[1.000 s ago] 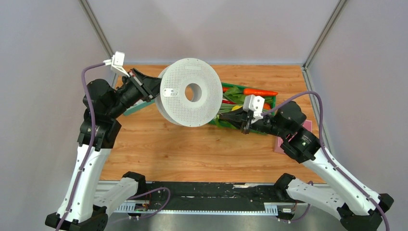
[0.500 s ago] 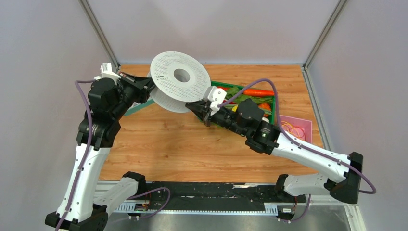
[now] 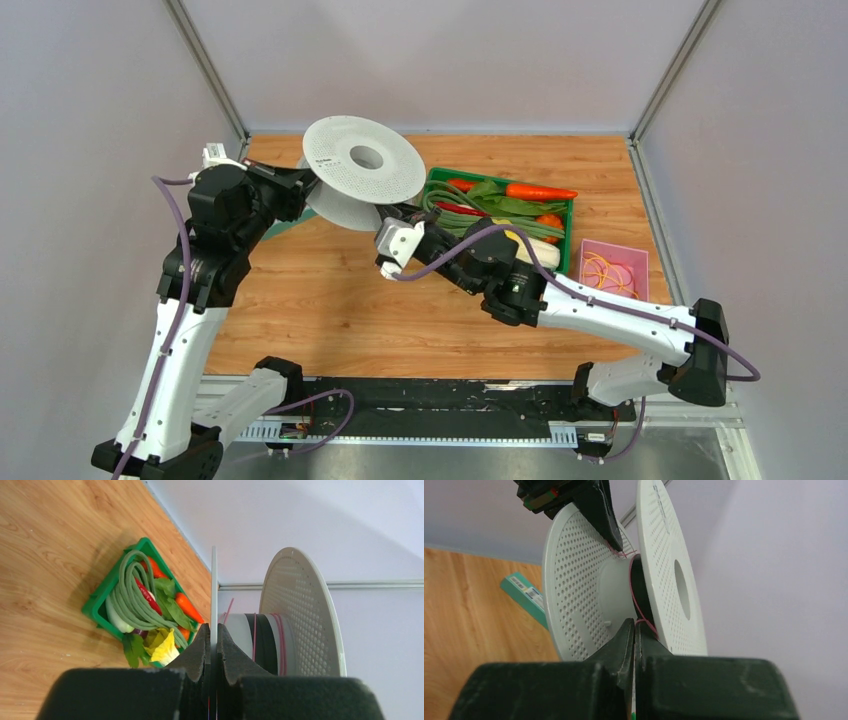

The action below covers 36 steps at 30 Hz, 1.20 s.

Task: Wrap the cables

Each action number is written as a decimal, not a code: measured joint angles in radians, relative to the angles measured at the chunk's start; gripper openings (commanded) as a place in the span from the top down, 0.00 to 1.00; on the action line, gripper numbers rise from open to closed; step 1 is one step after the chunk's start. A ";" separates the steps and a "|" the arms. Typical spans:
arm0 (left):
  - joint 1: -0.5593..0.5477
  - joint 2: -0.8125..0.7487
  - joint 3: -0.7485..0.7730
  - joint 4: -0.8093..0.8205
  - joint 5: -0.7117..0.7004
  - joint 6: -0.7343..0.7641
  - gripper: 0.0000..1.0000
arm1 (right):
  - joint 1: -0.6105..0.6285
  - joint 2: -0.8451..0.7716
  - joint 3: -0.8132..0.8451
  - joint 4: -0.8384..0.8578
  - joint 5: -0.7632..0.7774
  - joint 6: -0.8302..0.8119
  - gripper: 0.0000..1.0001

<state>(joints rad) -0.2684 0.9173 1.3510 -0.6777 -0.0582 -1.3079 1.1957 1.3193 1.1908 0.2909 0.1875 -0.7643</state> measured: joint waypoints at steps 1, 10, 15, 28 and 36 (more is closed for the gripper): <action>-0.005 0.000 0.000 0.000 -0.002 0.000 0.96 | 0.003 0.003 0.000 0.002 0.000 -0.048 1.00; -0.027 0.009 0.000 -0.002 -0.003 0.014 1.00 | 0.010 0.016 -0.057 0.051 -0.023 -0.377 1.00; -0.040 0.010 -0.003 -0.002 -0.003 0.027 1.00 | 0.010 0.038 -0.083 0.081 -0.039 -0.515 1.00; -0.061 -0.020 -0.109 0.048 -0.006 0.062 1.00 | 0.007 0.042 -0.172 0.100 -0.043 -0.658 1.00; -0.063 -0.018 -0.134 0.112 0.001 0.076 1.00 | -0.016 0.042 -0.178 0.111 -0.058 -0.674 1.00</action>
<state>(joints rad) -0.3317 0.8997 1.2171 -0.5659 -0.0570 -1.2324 1.1793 1.3617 1.0126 0.4023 0.1291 -1.4387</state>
